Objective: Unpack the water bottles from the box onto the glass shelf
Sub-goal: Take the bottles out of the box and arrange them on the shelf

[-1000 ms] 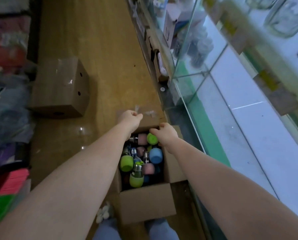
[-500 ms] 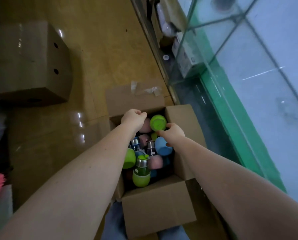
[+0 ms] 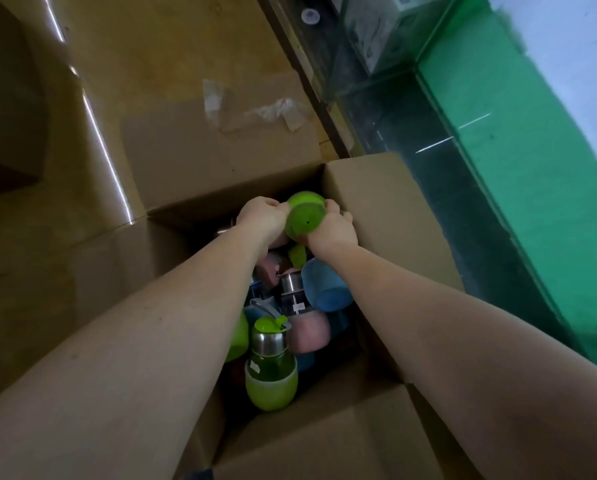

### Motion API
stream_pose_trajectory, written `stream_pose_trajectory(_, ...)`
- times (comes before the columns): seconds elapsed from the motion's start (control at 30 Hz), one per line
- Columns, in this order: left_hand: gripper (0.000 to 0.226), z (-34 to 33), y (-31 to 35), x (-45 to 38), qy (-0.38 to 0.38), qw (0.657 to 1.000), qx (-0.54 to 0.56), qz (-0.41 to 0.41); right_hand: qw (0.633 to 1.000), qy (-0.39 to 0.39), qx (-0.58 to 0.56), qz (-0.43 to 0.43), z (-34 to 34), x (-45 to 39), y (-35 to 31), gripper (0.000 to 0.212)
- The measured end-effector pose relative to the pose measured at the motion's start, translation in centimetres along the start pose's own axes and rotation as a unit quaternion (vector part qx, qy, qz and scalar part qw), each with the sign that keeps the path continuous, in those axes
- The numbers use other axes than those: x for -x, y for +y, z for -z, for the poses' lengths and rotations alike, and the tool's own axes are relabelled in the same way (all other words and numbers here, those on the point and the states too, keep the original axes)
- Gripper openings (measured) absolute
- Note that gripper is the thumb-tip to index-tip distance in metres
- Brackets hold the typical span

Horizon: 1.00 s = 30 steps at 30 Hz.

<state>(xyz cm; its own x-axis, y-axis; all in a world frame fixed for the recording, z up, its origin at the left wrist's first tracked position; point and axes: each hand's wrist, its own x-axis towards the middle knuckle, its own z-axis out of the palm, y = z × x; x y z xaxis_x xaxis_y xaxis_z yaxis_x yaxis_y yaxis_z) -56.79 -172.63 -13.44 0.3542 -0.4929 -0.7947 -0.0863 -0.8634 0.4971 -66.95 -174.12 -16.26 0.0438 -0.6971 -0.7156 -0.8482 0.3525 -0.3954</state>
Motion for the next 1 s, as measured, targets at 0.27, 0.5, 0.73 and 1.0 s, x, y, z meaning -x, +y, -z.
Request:
stream_pose_trajectory(0.27, 0.038, -1.5, 0.2, -3.7, -0.028, 0.999, 0.001, 0.019, 0.997, 0.038, 0.067, 0.021, -2.1, -3.1, -0.4, 0.088)
stream_pose_trajectory(0.5, 0.04, -2.0, -1.0, -4.3, -0.038, 0.999, 0.004, 0.016, 0.978, 0.094, 0.18, 0.042, -3.7, -3.6, 0.0, 0.089)
stream_pose_trajectory(0.73, 0.048, -1.7, -2.0, -3.3, -0.043, 0.998, 0.0, 0.036, 0.98, 0.13, 0.141, 0.054, -3.2, -2.5, 0.0, 0.075)
stream_pose_trajectory(1.0, 0.055, 2.1, 1.8, 5.7, -0.083, 0.984, 0.113, 0.11, 0.993, 0.099, -0.047, 0.038, 3.3, 10.4, -3.0, 0.093)
